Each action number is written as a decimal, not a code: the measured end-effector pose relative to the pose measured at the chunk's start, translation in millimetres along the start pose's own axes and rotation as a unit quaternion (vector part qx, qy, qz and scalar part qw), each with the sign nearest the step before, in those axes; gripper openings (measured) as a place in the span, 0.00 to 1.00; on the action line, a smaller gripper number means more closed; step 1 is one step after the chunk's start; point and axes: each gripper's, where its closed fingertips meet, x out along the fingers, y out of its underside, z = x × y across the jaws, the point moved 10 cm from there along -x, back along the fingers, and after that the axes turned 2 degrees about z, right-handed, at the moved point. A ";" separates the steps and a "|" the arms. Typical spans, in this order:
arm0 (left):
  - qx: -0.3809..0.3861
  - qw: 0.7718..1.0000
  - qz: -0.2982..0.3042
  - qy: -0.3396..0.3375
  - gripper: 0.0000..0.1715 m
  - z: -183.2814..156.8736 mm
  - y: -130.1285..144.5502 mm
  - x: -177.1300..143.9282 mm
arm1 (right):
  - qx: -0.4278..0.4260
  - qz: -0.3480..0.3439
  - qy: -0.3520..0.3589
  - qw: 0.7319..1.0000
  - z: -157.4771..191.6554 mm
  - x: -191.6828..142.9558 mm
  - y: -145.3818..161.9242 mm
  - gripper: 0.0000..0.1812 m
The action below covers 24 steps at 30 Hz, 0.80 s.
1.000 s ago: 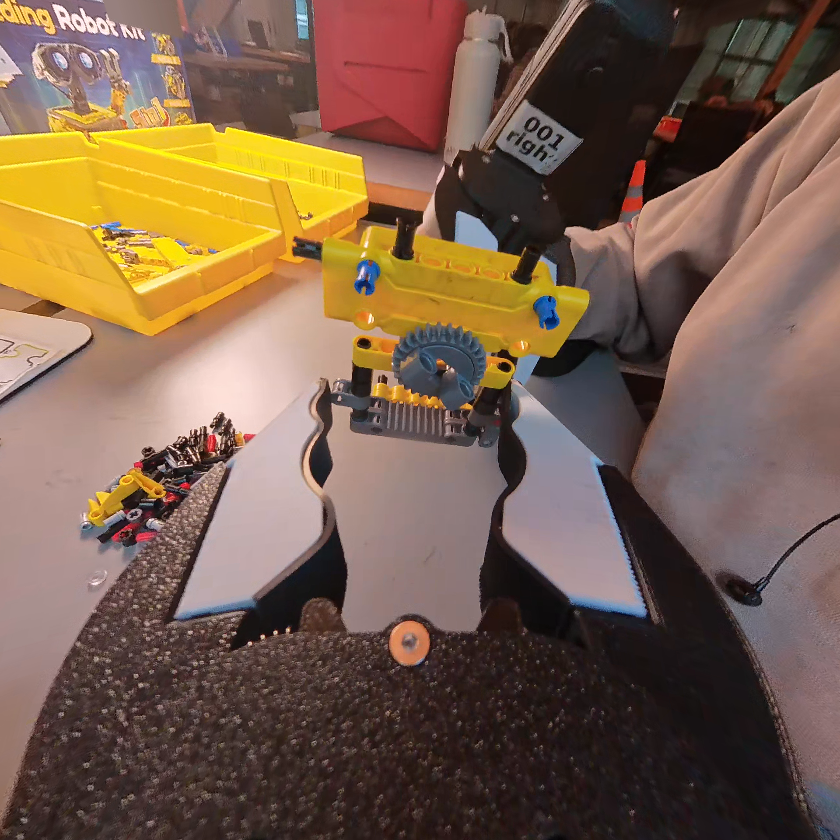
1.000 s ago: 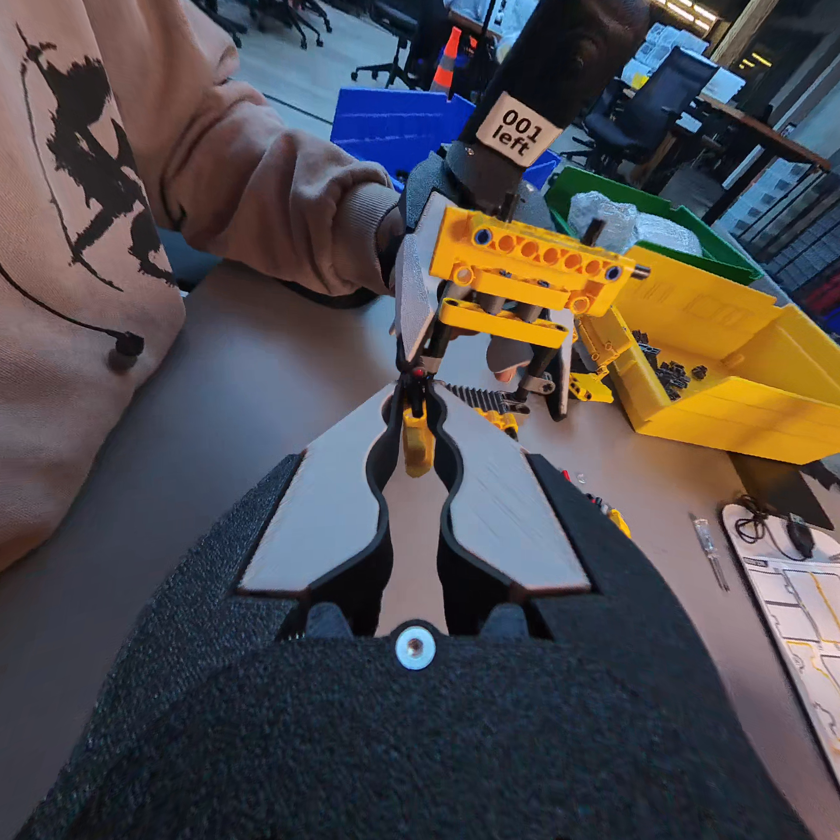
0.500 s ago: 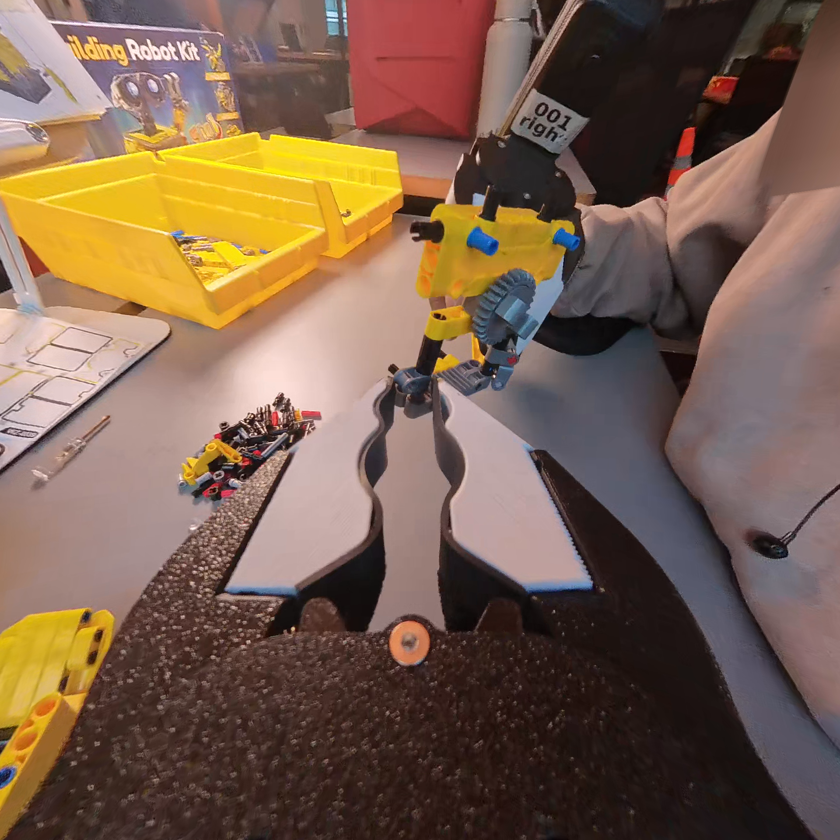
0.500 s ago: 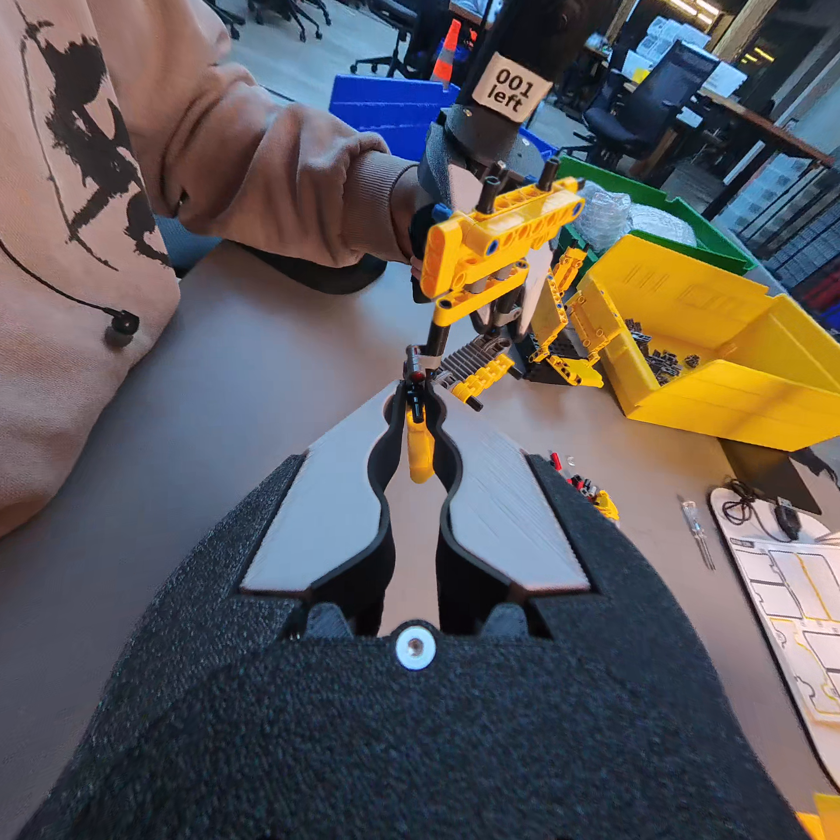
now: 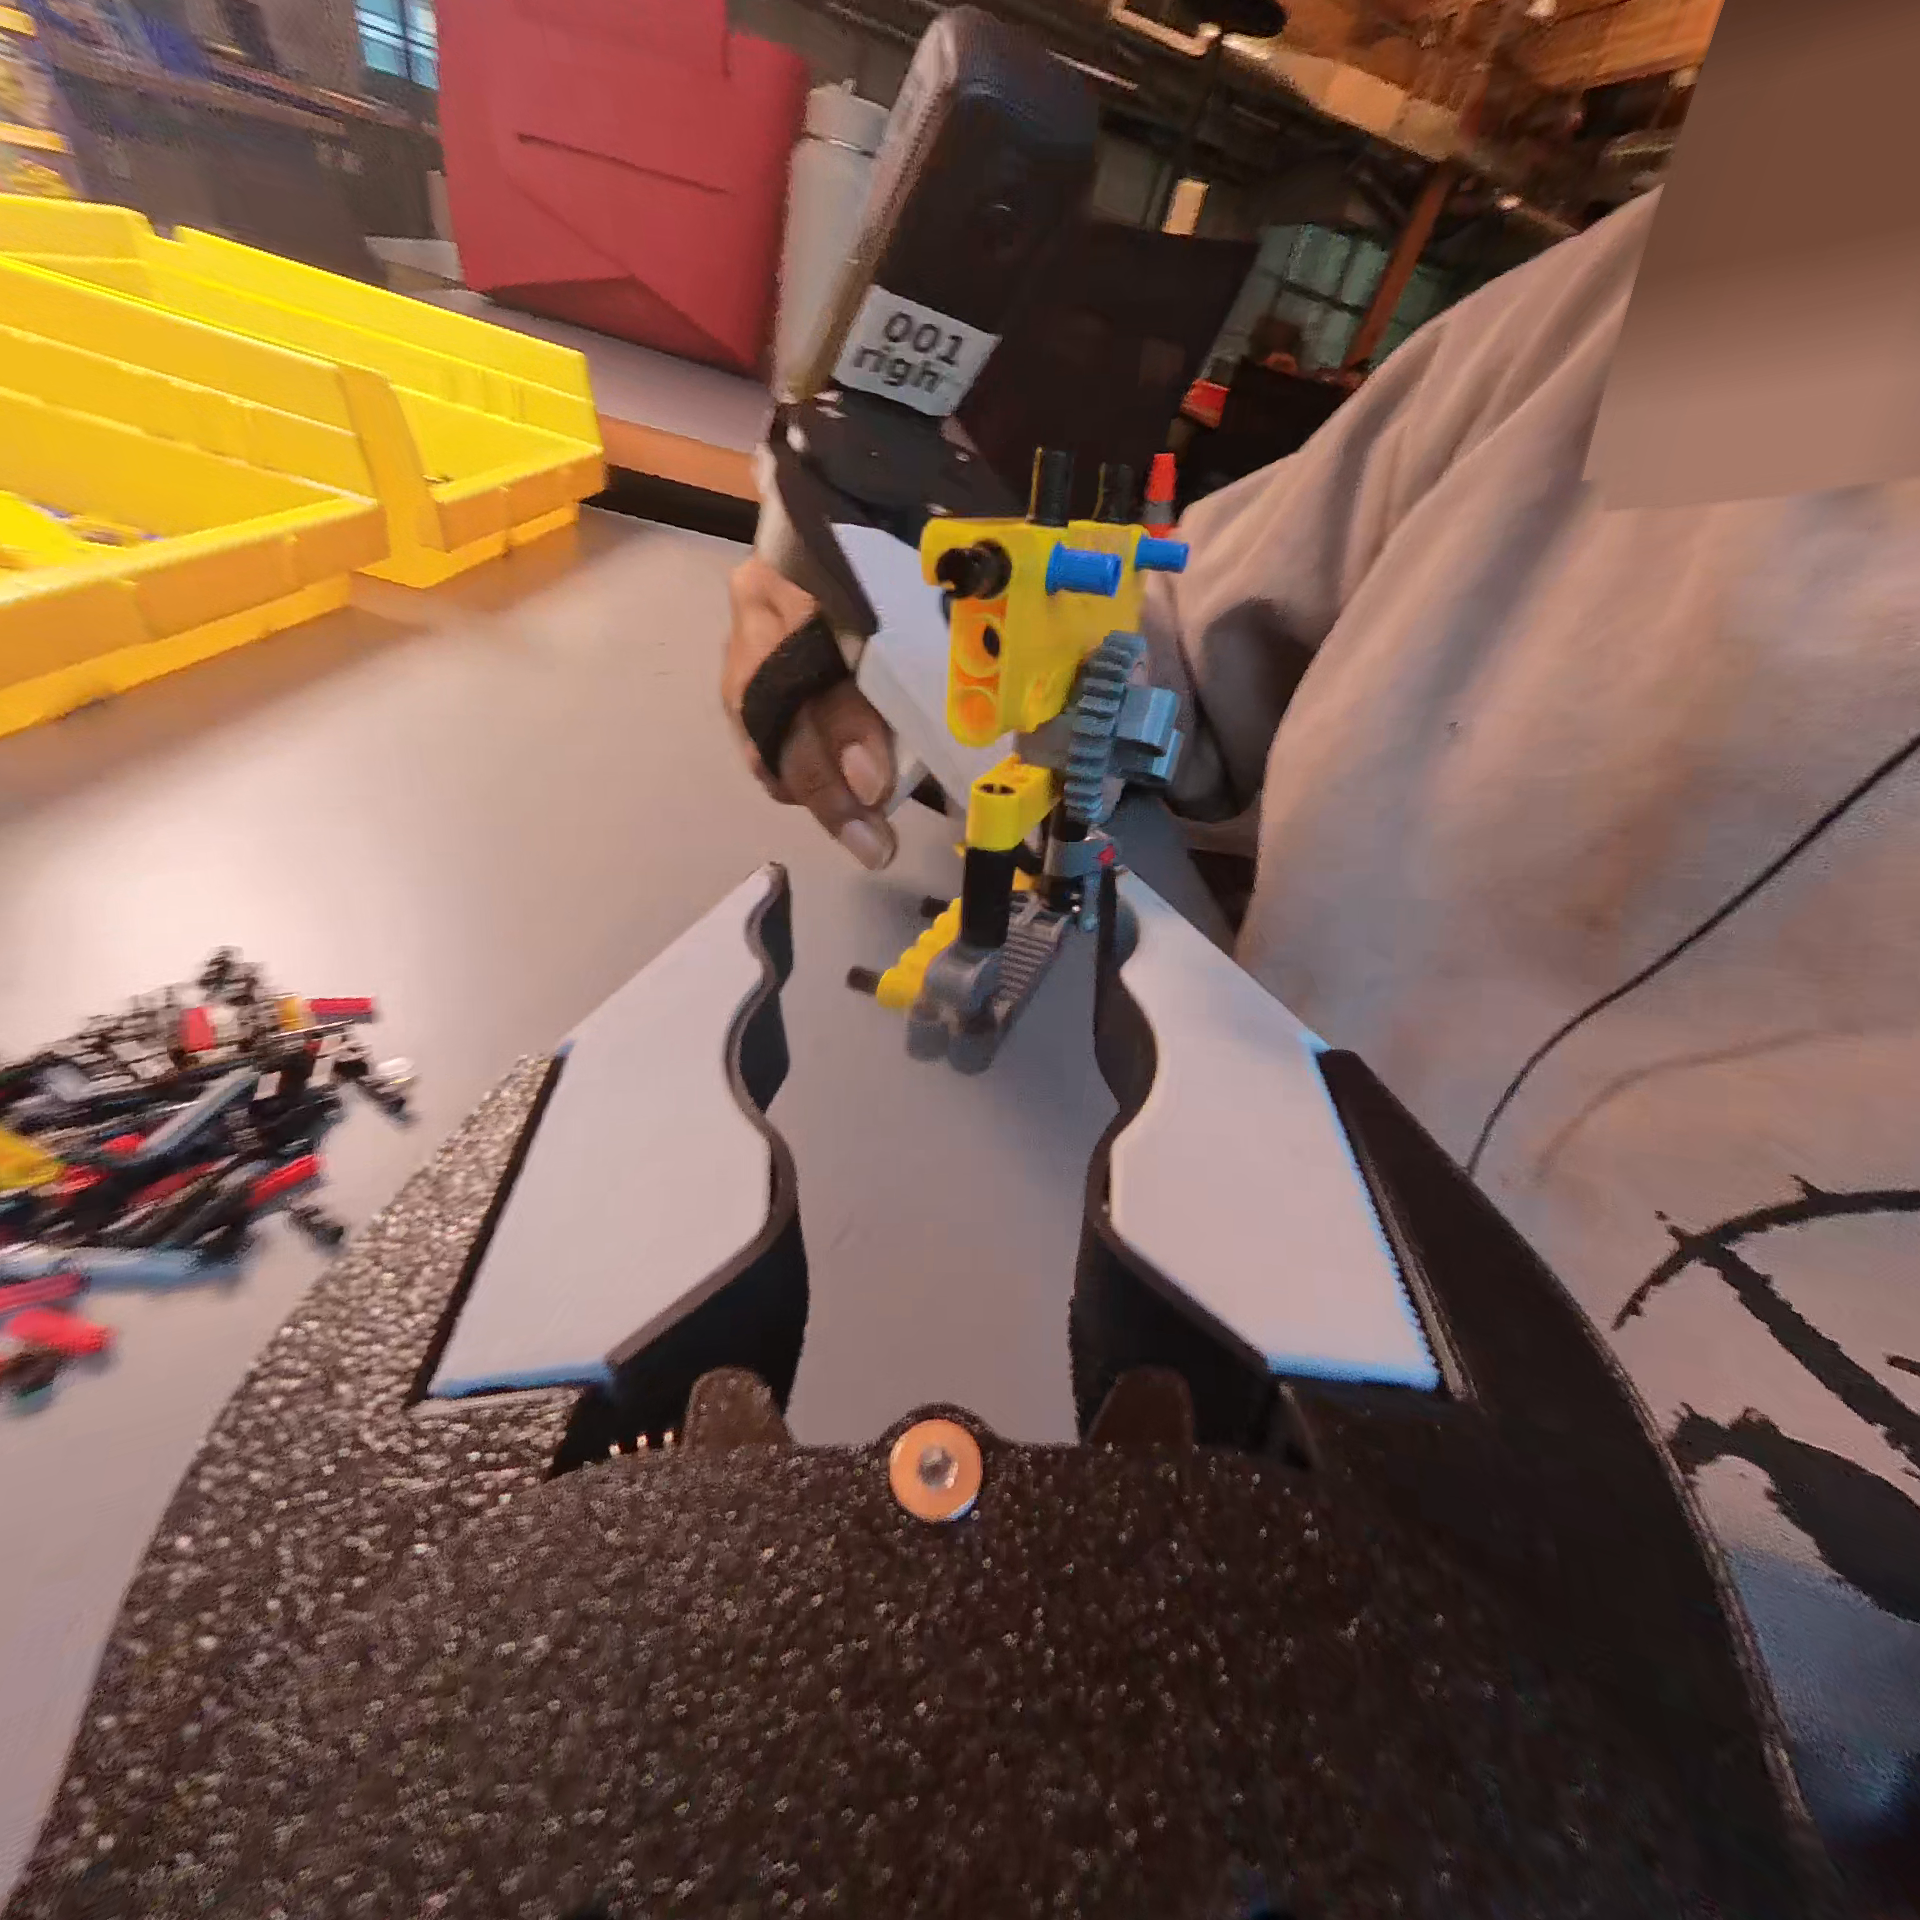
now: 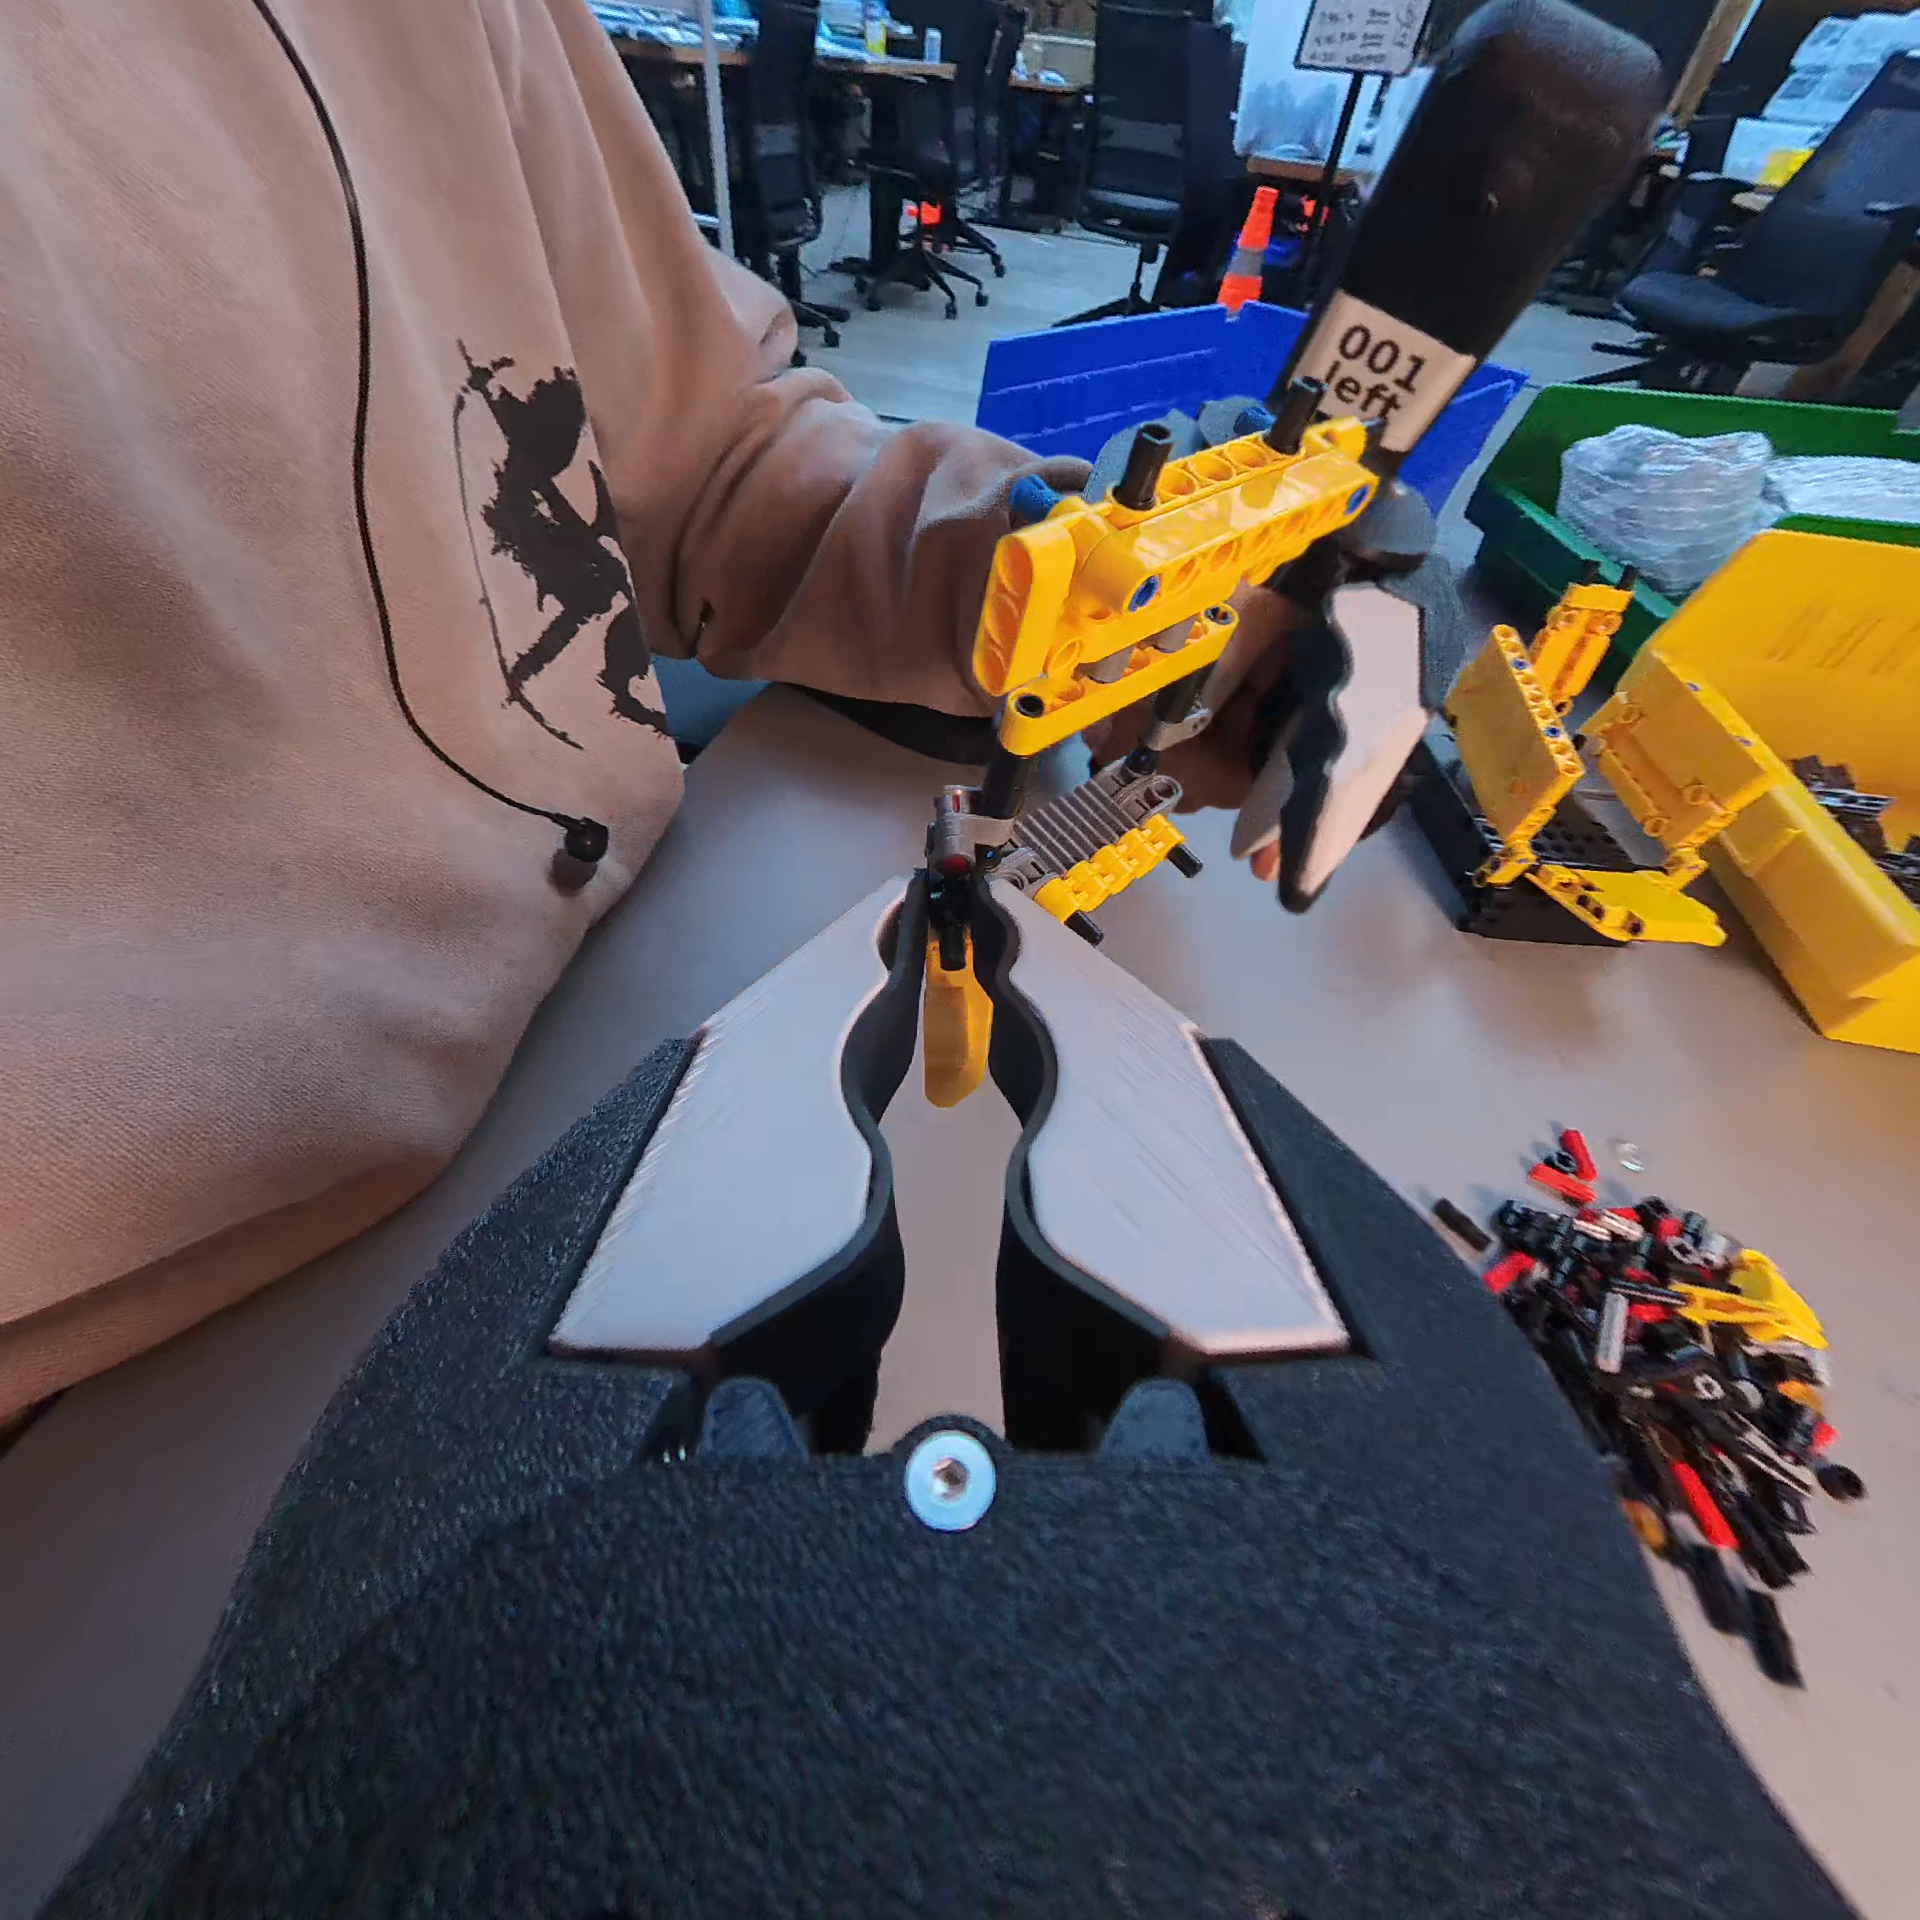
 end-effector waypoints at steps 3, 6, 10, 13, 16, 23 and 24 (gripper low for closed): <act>0.021 0.996 0.052 0.074 0.05 -13.1 7.8 14.3 | 0.003 0.016 -0.022 1.000 3.6 5.9 2.7 0.03; 0.039 0.995 0.070 0.054 0.00 -13.8 5.1 12.0 | 0.018 0.014 -0.016 1.000 -0.2 2.4 3.9 0.03; 0.055 0.994 0.082 0.038 0.00 -14.6 3.3 9.7 | 0.018 0.024 -0.015 0.999 -1.4 3.5 3.5 0.03; 0.065 0.994 0.085 0.013 0.00 -11.6 1.2 8.3 | 0.017 0.027 -0.005 0.999 -2.4 1.8 1.1 0.03; 0.086 0.984 0.127 -0.089 0.00 1.7 3.6 -11.2 | 0.042 -0.025 -0.056 0.997 2.2 -11.1 -3.7 0.03; 0.024 0.996 0.048 -0.077 0.00 7.7 -2.5 -32.2 | 0.031 -0.028 0.039 0.998 -11.6 -40.8 -5.4 0.03; 0.018 0.996 0.046 -0.075 0.00 8.6 -1.6 -30.4 | 0.037 -0.028 0.043 0.998 -13.6 -39.8 -2.9 0.04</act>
